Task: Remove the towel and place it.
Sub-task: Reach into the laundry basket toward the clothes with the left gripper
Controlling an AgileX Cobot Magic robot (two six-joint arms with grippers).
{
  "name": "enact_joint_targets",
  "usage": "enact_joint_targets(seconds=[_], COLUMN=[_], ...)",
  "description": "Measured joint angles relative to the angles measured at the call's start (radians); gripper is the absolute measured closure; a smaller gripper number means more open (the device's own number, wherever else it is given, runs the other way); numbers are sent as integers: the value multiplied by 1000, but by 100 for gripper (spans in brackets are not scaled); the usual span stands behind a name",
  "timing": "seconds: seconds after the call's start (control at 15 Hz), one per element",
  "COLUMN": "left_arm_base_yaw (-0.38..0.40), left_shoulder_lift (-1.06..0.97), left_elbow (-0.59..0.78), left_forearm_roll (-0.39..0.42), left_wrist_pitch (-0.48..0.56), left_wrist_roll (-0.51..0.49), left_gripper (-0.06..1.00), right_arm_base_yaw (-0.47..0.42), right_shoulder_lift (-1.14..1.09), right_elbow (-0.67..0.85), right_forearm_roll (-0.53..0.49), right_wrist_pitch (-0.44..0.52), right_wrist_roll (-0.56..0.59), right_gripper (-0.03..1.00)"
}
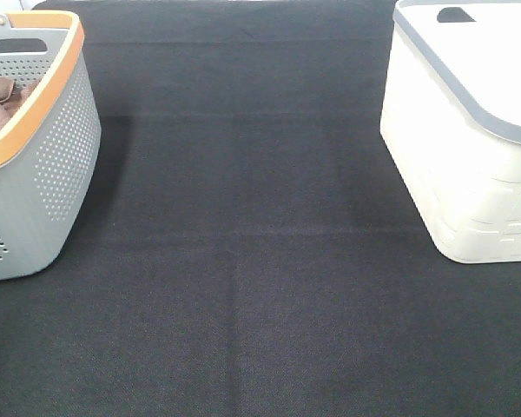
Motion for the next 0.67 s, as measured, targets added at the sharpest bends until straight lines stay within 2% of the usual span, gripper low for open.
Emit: enact_joint_targets(seconds=[0.2,0.27,0.33,0.47,0.6,0.67], left_arm_base_yaw=[0,0,0,0,0,0], left_shoulder_lift=[281,281,435,610,807,930], left_elbow=[-81,-81,-157,-269,-398,-490], left_forearm_roll=[0,0,0,0,-3,-3], left_wrist_pitch=[-9,-9,-8,16,115,214], left_wrist_roll=[-86,-86,-111,-117,-118,-118], left_gripper=[37,37,37,37,37,37], right_arm_base_yaw=[0,0,0,0,0,0], right_shoulder_lift=[0,0,0,0,0,0], right_elbow=[0,0,0,0,0,0], right_forearm_roll=[0,0,0,0,0,0], right_wrist_pitch=[0,0,0,0,0,0], right_wrist_roll=[0,0,0,0,0,0], right_gripper=[38,38,38,38,38,38])
